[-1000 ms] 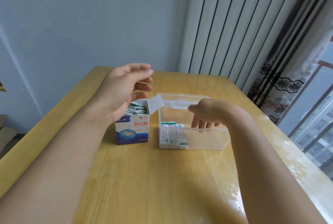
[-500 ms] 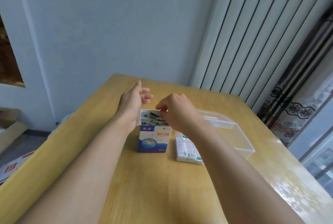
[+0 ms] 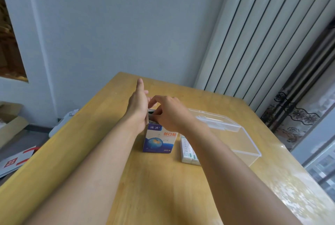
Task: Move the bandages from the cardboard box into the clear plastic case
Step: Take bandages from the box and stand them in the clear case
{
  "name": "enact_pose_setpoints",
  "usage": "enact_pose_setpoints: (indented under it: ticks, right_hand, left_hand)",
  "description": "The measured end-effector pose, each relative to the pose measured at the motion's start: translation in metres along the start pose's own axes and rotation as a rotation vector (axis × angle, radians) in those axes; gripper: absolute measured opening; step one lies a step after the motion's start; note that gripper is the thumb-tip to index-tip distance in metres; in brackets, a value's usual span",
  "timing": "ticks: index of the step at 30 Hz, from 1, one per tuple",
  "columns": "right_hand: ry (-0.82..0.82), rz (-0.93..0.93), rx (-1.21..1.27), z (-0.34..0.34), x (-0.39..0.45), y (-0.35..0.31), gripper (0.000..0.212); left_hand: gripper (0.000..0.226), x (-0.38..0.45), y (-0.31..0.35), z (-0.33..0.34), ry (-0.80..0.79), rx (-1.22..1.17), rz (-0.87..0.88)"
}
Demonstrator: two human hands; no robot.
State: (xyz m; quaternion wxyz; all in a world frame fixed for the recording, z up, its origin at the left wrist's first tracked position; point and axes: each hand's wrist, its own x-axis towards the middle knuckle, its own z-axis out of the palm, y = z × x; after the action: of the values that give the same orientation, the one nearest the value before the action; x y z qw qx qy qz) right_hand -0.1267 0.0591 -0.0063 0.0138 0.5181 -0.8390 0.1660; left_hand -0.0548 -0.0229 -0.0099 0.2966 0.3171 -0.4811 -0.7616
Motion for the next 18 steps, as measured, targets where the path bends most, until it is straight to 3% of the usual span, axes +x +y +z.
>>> enact_pose_setpoints:
  ticks: [4,13,18]
  right_hand:
    - [0.039,-0.008,0.062,0.001,-0.003,0.002,0.031]
    - [0.233,0.020,0.383,-0.017,-0.015,0.012,0.008]
    - [0.297,0.038,0.531,-0.022,-0.017,0.014,0.014]
  left_hand:
    - [0.067,-0.001,0.000,0.001,-0.004,0.017,0.003]
    - [0.060,-0.005,0.004,0.001,-0.037,0.092,0.043]
    - [0.032,-0.005,0.002,-0.001,-0.017,0.232,0.119]
